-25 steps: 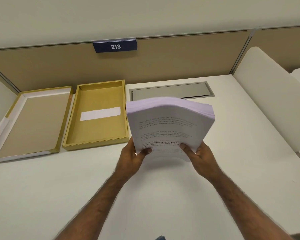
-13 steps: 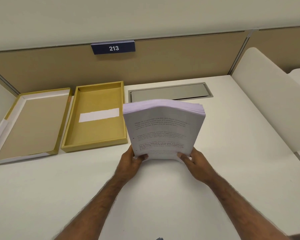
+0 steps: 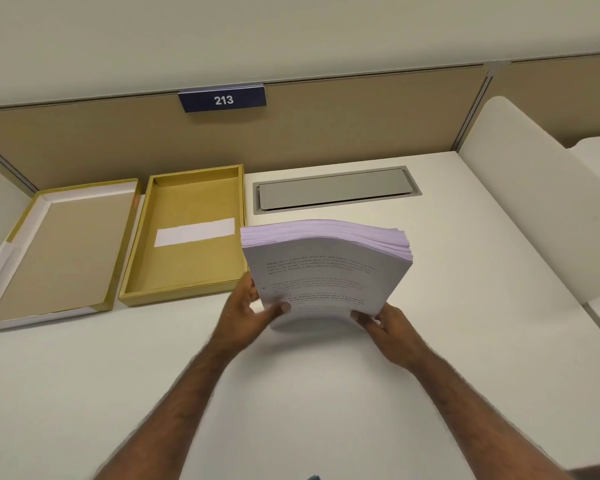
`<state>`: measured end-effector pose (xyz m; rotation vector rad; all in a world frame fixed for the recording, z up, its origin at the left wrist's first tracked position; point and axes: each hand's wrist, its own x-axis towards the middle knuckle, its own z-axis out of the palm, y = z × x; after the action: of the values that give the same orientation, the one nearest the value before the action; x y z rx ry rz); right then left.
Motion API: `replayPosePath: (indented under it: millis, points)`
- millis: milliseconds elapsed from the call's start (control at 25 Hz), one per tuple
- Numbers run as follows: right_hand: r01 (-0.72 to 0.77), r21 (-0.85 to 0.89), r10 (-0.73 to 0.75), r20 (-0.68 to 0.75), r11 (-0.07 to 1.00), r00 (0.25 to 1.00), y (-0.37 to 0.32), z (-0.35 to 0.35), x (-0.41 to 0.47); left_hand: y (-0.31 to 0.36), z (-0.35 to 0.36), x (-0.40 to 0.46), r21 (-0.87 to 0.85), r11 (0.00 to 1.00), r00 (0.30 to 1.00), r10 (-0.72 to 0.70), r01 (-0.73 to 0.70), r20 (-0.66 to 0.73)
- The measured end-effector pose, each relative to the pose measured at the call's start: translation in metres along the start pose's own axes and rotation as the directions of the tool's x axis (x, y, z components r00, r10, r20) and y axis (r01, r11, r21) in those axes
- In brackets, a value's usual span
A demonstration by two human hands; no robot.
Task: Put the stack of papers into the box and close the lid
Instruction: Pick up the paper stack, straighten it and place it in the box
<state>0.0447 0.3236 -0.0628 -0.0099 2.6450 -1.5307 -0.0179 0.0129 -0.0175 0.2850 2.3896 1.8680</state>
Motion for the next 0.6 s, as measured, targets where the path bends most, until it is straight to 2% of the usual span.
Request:
replayPosePath:
  millis: [80, 240, 320, 440, 600]
  points:
    - [0.007, 0.057, -0.007, 0.001, 0.998, 1.000, -0.010, -0.001, -0.003, 0.018, -0.004, 0.006, -0.081, 0.996, 0.999, 0.042, -0.045, -0.031]
    - [0.112, 0.252, -0.064, -0.190, 0.961, 0.980, -0.045, -0.007, -0.009, 0.033, 0.000, 0.003, -0.088, 0.994, 0.998, 0.057, -0.058, -0.016]
    - [0.158, 0.324, -0.080, -0.242, 0.933, 0.967, -0.061, -0.012, -0.004, 0.032, 0.001, 0.000, -0.074, 0.996, 0.999, 0.050, -0.051, -0.013]
    - [0.181, 0.342, -0.105, -0.230, 0.922, 0.968, -0.070, -0.018, 0.001, 0.031, 0.003, -0.002, 0.023, 0.999, 0.999, 0.045, -0.046, 0.026]
    - [0.199, 0.264, -0.147, -0.204, 0.944, 0.968, -0.078, -0.025, 0.002, 0.038, 0.003, 0.000, 0.114, 0.992, 0.998, 0.055, -0.057, 0.025]
